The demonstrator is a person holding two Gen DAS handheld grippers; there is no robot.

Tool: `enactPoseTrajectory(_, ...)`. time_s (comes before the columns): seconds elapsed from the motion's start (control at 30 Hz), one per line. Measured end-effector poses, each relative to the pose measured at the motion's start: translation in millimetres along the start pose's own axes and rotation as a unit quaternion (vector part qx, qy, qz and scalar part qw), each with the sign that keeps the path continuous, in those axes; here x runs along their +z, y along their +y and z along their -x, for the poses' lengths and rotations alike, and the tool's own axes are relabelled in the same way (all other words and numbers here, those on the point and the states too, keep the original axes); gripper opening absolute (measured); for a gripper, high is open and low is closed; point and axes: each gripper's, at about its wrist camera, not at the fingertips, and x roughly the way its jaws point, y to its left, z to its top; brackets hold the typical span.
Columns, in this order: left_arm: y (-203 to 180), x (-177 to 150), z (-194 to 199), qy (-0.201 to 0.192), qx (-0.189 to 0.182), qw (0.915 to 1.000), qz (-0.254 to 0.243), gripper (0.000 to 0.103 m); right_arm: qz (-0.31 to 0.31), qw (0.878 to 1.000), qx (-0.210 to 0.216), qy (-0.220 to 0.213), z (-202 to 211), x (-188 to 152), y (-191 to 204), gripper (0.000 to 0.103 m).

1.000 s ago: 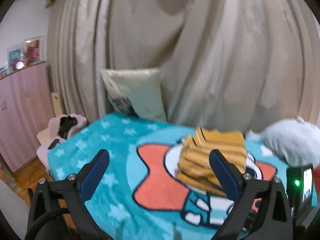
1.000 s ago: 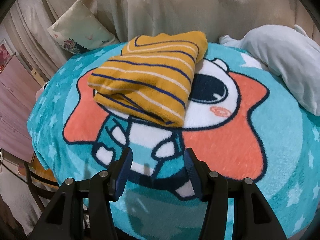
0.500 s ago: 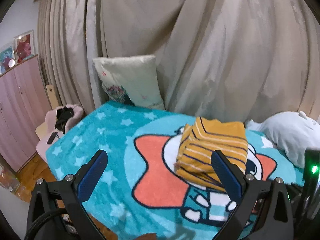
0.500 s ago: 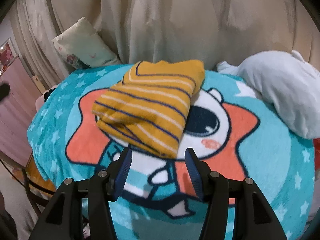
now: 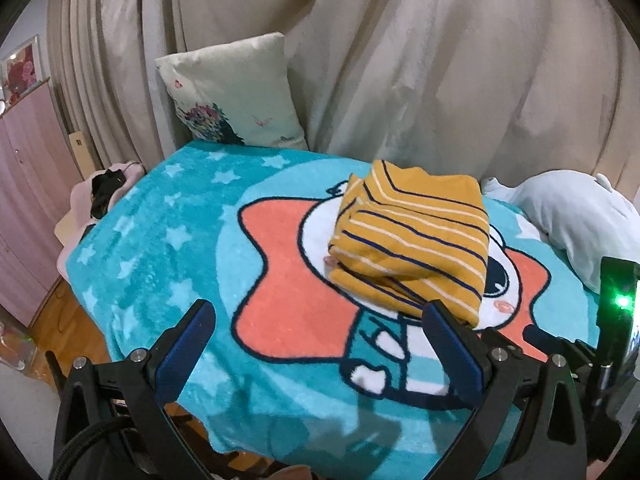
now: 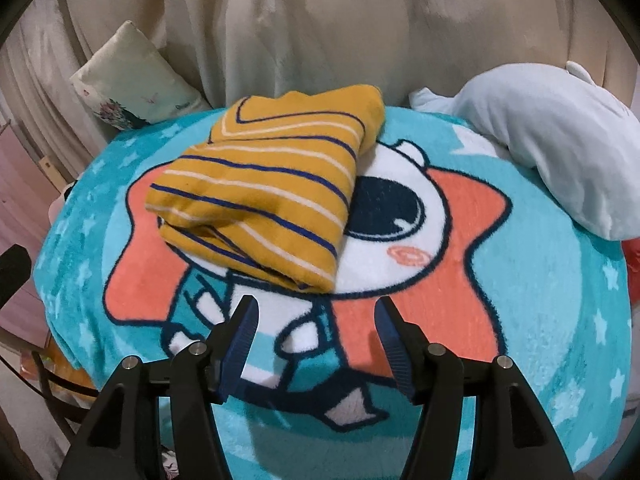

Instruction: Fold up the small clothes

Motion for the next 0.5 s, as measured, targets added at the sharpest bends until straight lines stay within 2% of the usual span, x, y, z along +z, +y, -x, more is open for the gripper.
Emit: enactPoseTrajectory(0.5, -2.3, 5.7, -20.3, 0.024, -0.025, 0.9994, -0.008, 0.103, -0.002, 1.0, -0.013, 0.007, -8.4, 1.8, 4.7, 0.065)
